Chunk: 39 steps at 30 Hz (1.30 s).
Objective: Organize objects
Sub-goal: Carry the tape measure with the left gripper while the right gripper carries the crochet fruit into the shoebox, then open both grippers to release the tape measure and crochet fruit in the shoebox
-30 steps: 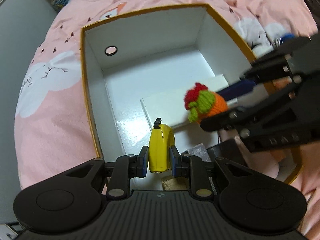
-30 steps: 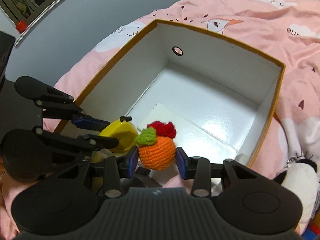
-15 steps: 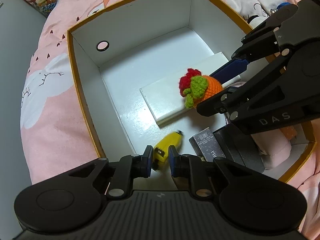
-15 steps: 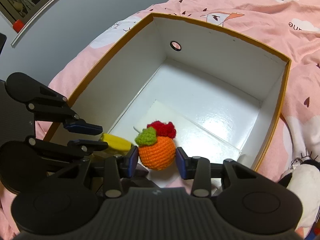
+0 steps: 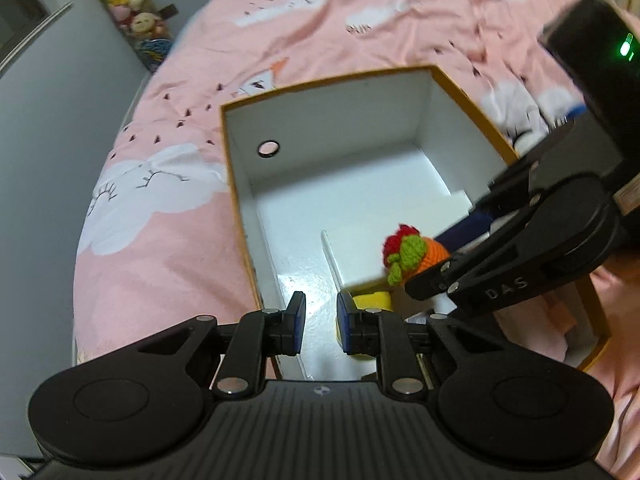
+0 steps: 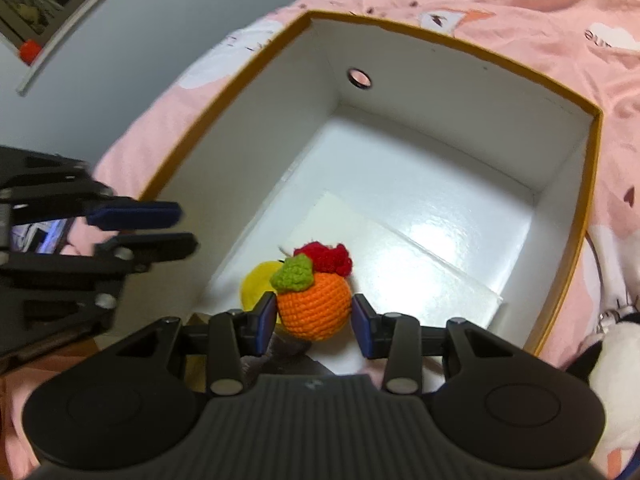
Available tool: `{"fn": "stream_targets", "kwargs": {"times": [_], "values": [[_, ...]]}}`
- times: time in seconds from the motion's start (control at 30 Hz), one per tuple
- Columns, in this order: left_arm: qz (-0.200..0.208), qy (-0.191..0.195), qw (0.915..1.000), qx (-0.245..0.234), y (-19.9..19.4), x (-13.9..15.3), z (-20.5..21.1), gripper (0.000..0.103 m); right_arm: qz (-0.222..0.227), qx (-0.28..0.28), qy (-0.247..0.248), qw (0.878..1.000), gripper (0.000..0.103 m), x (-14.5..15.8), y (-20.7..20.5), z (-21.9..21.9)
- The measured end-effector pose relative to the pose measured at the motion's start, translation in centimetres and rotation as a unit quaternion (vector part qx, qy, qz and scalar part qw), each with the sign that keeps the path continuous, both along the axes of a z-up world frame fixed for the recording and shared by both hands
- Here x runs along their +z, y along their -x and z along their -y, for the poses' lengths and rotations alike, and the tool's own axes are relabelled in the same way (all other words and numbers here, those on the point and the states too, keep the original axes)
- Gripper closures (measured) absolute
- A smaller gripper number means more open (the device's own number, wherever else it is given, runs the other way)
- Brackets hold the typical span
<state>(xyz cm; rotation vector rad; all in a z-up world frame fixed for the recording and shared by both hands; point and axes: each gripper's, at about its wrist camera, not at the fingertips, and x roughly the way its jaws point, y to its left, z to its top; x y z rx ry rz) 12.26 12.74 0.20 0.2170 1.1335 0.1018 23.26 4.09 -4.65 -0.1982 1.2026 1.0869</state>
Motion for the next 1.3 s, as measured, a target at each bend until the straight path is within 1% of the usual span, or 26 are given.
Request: {"fn": "stream_targets", "kwargs": {"times": [0.13, 0.3, 0.43, 0.5, 0.6, 0.7, 0.73, 0.77, 0.8, 0.87, 1.0, 1.13, 1.23, 1.3], "values": [[0.027, 0.022, 0.9989, 0.031, 0.4, 0.3, -0.4, 0.080, -0.002, -0.007, 0.023, 1.000, 0.060, -0.1, 0.1, 0.0], [0.065, 0.066, 0.9933, 0.069, 0.7, 0.1, -0.5, 0.080, -0.008, -0.019, 0.049, 0.999, 0.060, -0.1, 0.1, -0.4], [0.076, 0.084, 0.9894, 0.091, 0.6, -0.1, -0.7, 0.080, -0.009, -0.016, 0.060, 0.998, 0.059, 0.1, -0.1, -0.6], [0.077, 0.087, 0.9883, 0.099, 0.6, -0.3, -0.9, 0.080, -0.011, -0.014, 0.059, 0.998, 0.053, 0.3, -0.1, -0.6], [0.078, 0.089, 0.9872, 0.106, 0.7, -0.5, -1.1, 0.080, -0.017, -0.016, 0.056, 0.998, 0.053, 0.6, -0.3, -0.5], [0.079, 0.091, 0.9868, 0.107, 0.6, -0.5, -1.1, 0.080, -0.017, -0.025, 0.048, 0.998, 0.054, 0.9, -0.9, -0.3], [0.080, 0.092, 0.9868, 0.106, 0.6, -0.5, -1.0, 0.080, -0.018, -0.029, 0.048, 0.998, 0.060, 0.8, -1.1, -0.3], [0.080, 0.093, 0.9869, 0.104, 0.6, -0.6, -0.9, 0.080, -0.019, -0.032, 0.048, 0.998, 0.069, 0.7, -1.3, -0.3], [0.080, 0.094, 0.9870, 0.102, 0.6, -0.6, -0.8, 0.080, -0.022, -0.034, 0.051, 0.998, 0.075, 0.5, -1.5, -0.3], [0.079, 0.096, 0.9873, 0.098, 0.5, -0.7, -0.6, 0.080, -0.030, -0.036, 0.057, 0.997, 0.082, -0.1, -1.7, 0.0], [0.075, 0.098, 0.9881, 0.092, 0.3, -0.9, -0.1, 0.080, -0.028, -0.038, 0.061, 0.997, 0.082, -0.4, -1.4, -0.2], [0.083, 0.102, 0.9881, 0.080, 0.3, -0.6, 0.5, 0.080, -0.018, -0.041, 0.051, 0.998, 0.080, 0.5, -1.1, 0.2], [0.093, 0.113, 0.9871, 0.067, 0.2, 0.2, 1.2, 0.080, 0.010, -0.050, 0.040, 0.998, 0.080, 2.1, -0.7, 1.3], [0.100, 0.124, 0.9856, 0.058, 0.2, 0.8, 1.9, 0.080, 0.037, -0.067, 0.032, 0.997, 0.078, 3.5, -0.4, 2.5]]}}
